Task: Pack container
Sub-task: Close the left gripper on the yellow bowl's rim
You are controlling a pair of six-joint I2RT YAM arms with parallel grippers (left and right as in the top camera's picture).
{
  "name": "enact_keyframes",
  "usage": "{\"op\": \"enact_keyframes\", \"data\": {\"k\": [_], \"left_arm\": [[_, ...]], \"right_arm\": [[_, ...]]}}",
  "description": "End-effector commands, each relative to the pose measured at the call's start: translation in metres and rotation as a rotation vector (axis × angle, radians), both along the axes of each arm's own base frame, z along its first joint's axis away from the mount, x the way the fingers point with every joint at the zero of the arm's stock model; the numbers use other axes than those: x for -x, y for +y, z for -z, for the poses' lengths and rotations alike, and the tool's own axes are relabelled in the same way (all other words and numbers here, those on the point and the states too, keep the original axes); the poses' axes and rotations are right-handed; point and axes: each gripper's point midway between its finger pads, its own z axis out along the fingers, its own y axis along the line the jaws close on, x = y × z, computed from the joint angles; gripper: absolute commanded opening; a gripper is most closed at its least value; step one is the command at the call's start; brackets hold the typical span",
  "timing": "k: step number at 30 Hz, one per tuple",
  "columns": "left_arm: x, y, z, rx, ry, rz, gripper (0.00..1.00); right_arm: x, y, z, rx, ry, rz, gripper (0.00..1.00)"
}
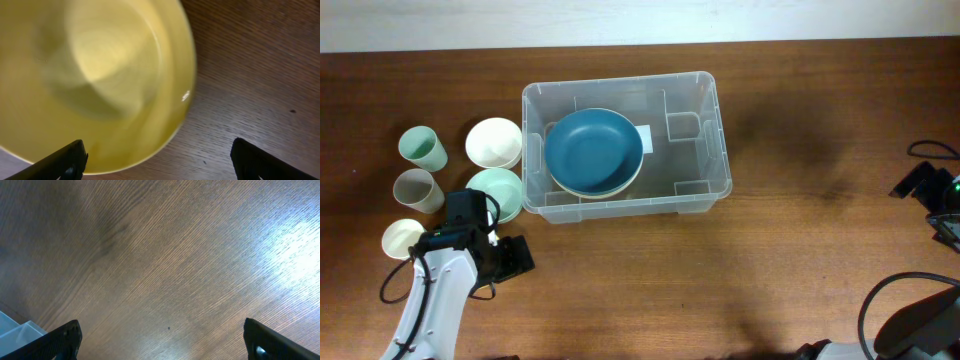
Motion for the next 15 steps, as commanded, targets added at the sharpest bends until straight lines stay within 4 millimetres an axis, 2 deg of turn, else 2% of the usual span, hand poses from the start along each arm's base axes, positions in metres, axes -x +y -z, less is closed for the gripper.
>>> {"op": "enact_keyframes", "data": {"k": [1, 6, 15], "left_arm": [[0.004, 0.009, 0.003, -0.052, 0.020, -0.017, 0.94], [0.003, 0.009, 0.011, -0.048, 0.043, -0.027, 0.90], [-0.005, 0.010, 0.023, -0.047, 0.049, -0.027, 0.90]], "right_arm": [[0.001, 0.000, -0.005, 0.011, -0.016, -0.001, 0.99], [0.001, 0.000, -0.005, 0.012, -0.016, -0.001, 0.99], [0.001, 0.000, -0.005, 0.011, -0.016, -0.001, 0.99]]}}
